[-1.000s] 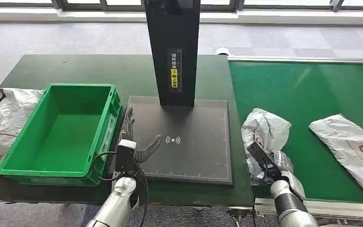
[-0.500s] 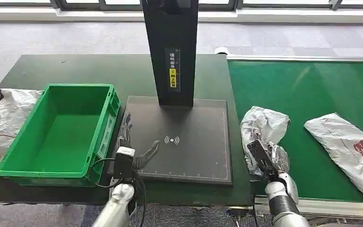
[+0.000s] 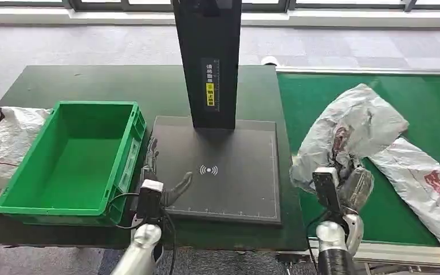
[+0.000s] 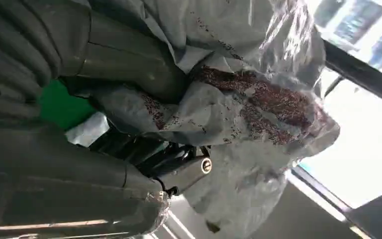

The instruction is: Moved the parcel from conveyor to table for the left to box.

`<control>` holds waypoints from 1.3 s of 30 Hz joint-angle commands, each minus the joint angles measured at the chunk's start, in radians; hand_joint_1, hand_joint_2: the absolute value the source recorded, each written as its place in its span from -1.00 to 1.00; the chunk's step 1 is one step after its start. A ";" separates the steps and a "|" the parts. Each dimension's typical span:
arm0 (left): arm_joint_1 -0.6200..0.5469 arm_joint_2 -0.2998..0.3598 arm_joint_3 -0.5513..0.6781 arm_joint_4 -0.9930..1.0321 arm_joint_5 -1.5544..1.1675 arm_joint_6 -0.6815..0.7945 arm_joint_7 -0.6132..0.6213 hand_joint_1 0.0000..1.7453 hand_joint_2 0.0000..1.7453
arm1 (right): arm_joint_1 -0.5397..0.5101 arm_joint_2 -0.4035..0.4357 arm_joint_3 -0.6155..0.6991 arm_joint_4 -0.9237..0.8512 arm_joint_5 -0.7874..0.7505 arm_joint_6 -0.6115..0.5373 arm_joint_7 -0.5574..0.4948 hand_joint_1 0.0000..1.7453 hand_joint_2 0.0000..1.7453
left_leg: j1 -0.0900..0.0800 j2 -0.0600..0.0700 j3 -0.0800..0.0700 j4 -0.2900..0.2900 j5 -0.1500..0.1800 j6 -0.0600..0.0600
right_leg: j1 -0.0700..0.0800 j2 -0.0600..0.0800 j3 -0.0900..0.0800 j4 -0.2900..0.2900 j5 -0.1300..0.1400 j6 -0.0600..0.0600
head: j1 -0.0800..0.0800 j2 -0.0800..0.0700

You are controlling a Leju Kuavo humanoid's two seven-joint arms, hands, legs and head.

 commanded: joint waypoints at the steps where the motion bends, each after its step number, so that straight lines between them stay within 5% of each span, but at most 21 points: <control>1: -0.034 -0.007 0.096 0.043 -0.006 -0.009 0.002 -1.00 1.00 | 0.109 0.060 0.198 -0.376 -0.036 -0.069 -0.052 1.00 1.00 | 0.000 0.000 0.001 0.000 0.000 0.000 | 0.000 -0.001 0.001 0.000 -0.001 0.000 | 0.000 0.000; 7: -0.056 -0.011 0.085 0.065 -0.010 -0.024 0.002 -1.00 1.00 | 0.086 0.050 0.338 -0.264 0.038 -0.069 -0.052 1.00 1.00 | 0.002 0.004 0.003 -0.001 -0.001 0.001 | 0.000 0.003 0.004 -0.002 0.000 0.000 | 0.000 0.000; 17: -0.059 -0.011 0.081 0.069 -0.009 -0.028 0.002 -1.00 1.00 | 0.084 0.052 0.357 -0.258 0.061 -0.069 -0.052 1.00 1.00 | 0.002 0.000 0.004 -0.001 -0.001 0.001 | -0.001 0.000 0.005 -0.003 0.000 0.001 | 0.000 0.000; 19: -0.065 -0.012 0.063 0.073 -0.001 -0.033 0.002 -1.00 1.00 | -0.011 0.024 0.440 -0.030 0.148 0.176 0.126 1.00 1.00 | 0.002 0.000 0.004 -0.002 -0.001 0.001 | -0.001 0.000 0.005 -0.003 0.000 0.001 | 0.000 0.000; 24: -0.061 -0.008 0.050 0.067 0.013 -0.018 0.002 -1.00 1.00 | -0.187 0.034 0.434 0.397 0.131 0.144 0.106 1.00 1.00 | 0.003 0.008 0.005 -0.002 0.000 0.001 | 0.000 0.007 0.004 -0.004 0.003 0.001 | 0.000 0.000; 39: -0.046 -0.010 0.047 0.050 0.014 -0.018 0.002 -1.00 1.00 | -0.200 0.030 0.435 0.439 0.139 0.170 0.139 1.00 1.00 | 0.002 0.001 0.001 -0.001 0.001 0.002 | -0.001 0.000 0.003 -0.002 0.001 0.001 | 0.000 0.000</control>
